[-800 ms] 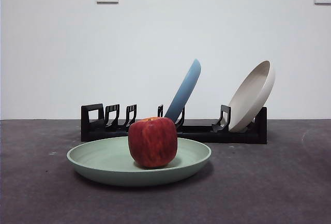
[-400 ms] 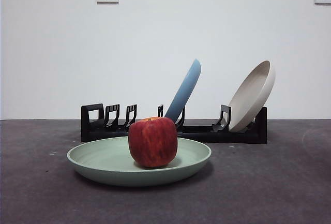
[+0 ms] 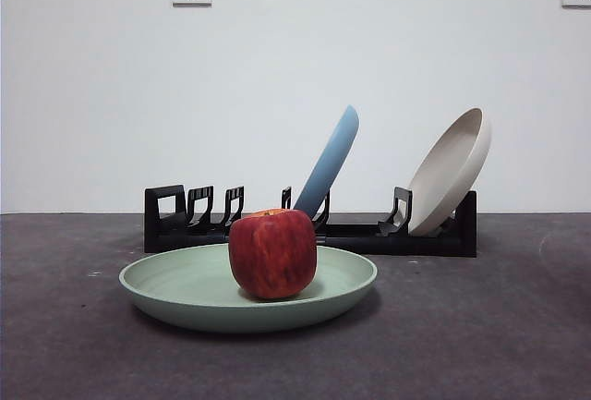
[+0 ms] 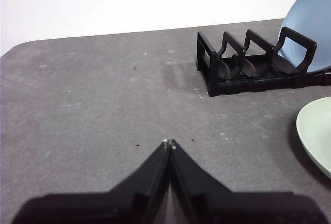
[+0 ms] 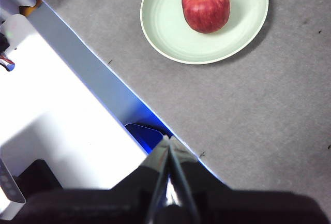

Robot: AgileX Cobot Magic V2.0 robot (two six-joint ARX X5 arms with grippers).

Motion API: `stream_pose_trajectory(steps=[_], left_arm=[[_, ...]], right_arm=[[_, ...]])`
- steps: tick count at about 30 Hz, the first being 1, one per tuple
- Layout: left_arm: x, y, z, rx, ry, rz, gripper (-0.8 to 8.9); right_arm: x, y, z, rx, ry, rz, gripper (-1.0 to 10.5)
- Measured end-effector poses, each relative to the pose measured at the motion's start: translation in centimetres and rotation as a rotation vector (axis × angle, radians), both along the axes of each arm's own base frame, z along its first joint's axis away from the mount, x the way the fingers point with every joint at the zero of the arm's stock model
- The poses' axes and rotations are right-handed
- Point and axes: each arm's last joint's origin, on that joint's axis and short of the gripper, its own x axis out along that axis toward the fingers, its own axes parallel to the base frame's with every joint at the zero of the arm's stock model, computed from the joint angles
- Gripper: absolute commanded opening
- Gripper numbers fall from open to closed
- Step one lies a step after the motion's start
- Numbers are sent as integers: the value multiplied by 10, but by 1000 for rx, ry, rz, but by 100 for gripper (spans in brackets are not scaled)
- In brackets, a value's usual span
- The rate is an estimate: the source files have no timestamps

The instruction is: Take the green plate from the plate rack,put the plate on the table,take the apple from the table,put the apple in the plate

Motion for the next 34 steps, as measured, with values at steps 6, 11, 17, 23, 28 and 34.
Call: stream_pose_trajectory(steps=[6,11,17,23,28,34], left_arm=[[0,0,0,0,0,0,-3],[0,0,0,0,0,0,-3],[0,0,0,0,0,0,-3],[0,0,0,0,0,0,-3],[0,0,0,0,0,0,-3],[0,0,0,0,0,0,-3]], right_arm=[[0,0,0,0,0,0,-1],[0,0,0,-1,0,0,-1],[1,-3,2,-2,-49,-22,0],[5,-23,22,169,-340,-165,0],[6,-48,10,263,-523,-346,-1],[6,-73,-36,257,-705,-562,0]])
